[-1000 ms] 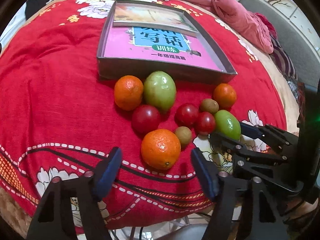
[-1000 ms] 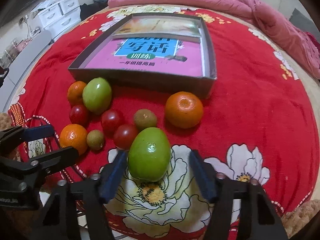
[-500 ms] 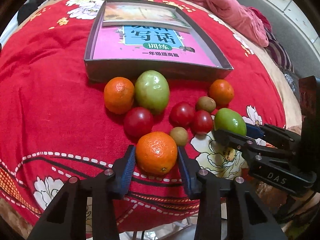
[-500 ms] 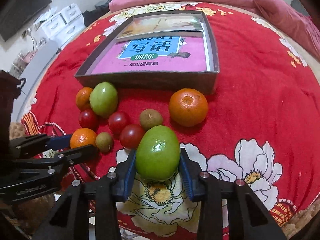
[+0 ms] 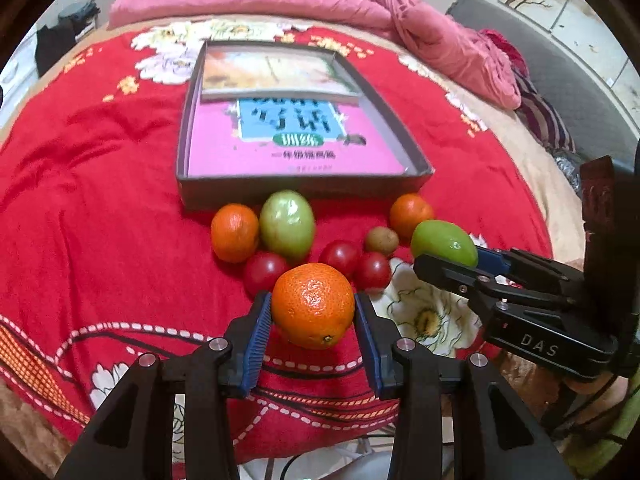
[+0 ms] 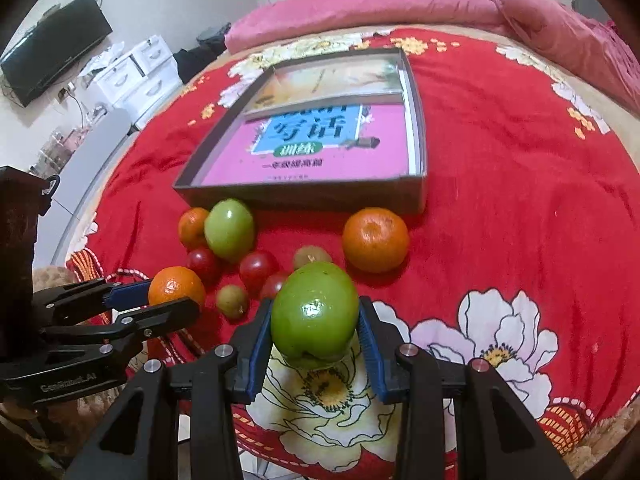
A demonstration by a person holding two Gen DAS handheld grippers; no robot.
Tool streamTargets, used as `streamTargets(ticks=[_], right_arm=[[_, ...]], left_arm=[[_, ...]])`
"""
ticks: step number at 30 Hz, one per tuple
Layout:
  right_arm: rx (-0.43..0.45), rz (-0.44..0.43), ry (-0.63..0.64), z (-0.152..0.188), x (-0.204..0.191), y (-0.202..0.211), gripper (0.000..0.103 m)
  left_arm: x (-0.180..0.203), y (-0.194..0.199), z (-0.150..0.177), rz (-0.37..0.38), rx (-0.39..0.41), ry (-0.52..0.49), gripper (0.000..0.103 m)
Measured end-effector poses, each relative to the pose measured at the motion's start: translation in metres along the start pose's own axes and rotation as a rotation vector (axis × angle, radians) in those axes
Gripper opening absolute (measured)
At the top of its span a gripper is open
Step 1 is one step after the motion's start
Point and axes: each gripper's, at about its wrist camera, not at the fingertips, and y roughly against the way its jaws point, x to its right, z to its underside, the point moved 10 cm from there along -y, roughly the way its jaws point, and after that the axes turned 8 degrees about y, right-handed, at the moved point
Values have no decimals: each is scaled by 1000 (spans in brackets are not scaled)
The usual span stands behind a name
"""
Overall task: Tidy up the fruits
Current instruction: 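Lift and carry the mandarin and lime over the grey tray with both grippers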
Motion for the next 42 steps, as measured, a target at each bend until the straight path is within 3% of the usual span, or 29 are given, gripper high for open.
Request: streamTargets(ticks=[20, 42], right_arm=[[162, 17, 60, -51, 5, 26, 40], [219, 88, 135, -95, 23, 9, 40]], left_arm=[[-21, 20, -68, -35, 134, 60, 42], [-30, -38, -115, -85, 109, 56, 42]])
